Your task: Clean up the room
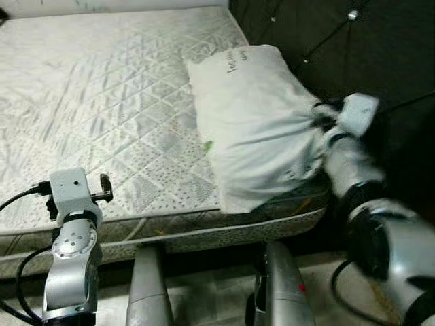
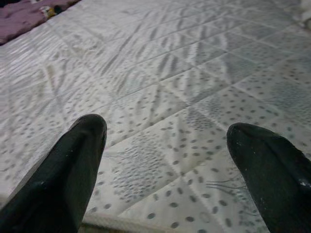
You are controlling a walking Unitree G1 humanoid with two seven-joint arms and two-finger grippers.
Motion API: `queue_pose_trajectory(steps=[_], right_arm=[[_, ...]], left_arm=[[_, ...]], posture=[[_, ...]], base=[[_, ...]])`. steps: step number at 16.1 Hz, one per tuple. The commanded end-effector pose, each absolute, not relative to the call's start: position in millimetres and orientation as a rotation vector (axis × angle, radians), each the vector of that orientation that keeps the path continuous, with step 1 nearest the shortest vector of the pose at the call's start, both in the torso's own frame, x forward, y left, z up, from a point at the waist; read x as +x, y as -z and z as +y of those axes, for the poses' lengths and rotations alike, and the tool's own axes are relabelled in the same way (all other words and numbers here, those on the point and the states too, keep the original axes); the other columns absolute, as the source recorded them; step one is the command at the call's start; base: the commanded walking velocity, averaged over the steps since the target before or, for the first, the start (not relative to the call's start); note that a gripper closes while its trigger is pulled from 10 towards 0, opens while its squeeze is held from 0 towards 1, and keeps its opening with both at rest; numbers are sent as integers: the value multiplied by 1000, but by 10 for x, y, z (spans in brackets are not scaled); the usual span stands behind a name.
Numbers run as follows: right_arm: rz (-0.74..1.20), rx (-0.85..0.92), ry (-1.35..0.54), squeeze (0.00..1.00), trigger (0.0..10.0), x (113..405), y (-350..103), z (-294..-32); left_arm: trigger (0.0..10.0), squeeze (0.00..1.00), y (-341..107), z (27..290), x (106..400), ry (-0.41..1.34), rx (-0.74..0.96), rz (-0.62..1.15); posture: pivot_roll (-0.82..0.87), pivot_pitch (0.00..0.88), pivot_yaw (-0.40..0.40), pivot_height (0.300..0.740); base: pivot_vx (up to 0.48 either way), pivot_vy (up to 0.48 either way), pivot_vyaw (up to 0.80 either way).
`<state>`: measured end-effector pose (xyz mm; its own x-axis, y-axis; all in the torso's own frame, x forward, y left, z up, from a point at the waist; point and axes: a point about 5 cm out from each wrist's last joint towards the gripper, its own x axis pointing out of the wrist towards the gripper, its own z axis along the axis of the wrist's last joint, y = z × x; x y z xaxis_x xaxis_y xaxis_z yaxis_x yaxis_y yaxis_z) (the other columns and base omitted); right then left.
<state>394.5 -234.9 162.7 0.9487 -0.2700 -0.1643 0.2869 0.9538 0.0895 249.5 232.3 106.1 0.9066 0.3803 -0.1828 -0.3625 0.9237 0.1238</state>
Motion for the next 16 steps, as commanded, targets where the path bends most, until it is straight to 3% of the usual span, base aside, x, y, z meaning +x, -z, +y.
queue_pose_trajectory(steps=[1,2,5,6,7,8,9,10,13,16], right_arm=[[36,114,321,0,0,4011,-1977,-2459],[32,89,400,0,0,3945,-2018,-2721],[90,67,430,0,0,3841,-1854,-2896],[115,49,404,0,3608,3838,-1783,-2853],[161,19,359,0,10000,3827,-1639,-2757],[184,14,342,0,10000,3815,-1553,-2702],[208,20,318,106,10000,3797,-1447,-2629],[240,9,277,1000,10000,3765,-1293,-2515],[328,-27,250,1000,10000,3645,-976,-2375],[410,-57,268,1000,10000,3472,-732,-2464]], left_arm=[[10000,0,-1086,2388,2476,-413,104,199],[10000,0,-1084,2435,2442,-435,105,200],[10000,0,-1067,2397,2458,-419,104,206],[10000,0,-1066,2381,2475,-410,104,206],[10000,0,-1070,2361,2512,-398,104,204],[10000,0,-1077,2355,2540,-393,104,201],[10000,0,-1089,2353,2567,-389,104,197],[10000,0,-1111,2357,2612,-387,104,189],[10000,0,-1128,2387,2609,-407,97,175],[10000,0,-1247,2371,2604,-430,92,118]], posture=[[83,0,-28,537],[86,0,-34,537],[69,0,-18,537],[65,0,-13,537],[57,0,-7,537],[54,0,-6,537],[53,0,-5,537],[51,0,-7,537],[55,0,-28,537],[58,0,-58,537]], base=[[0,0,0],[0,0,0],[0,0,0],[0,0,0],[0,0,0],[0,0,0],[0,0,0],[0,0,0],[0,0,0],[0,0,0]])
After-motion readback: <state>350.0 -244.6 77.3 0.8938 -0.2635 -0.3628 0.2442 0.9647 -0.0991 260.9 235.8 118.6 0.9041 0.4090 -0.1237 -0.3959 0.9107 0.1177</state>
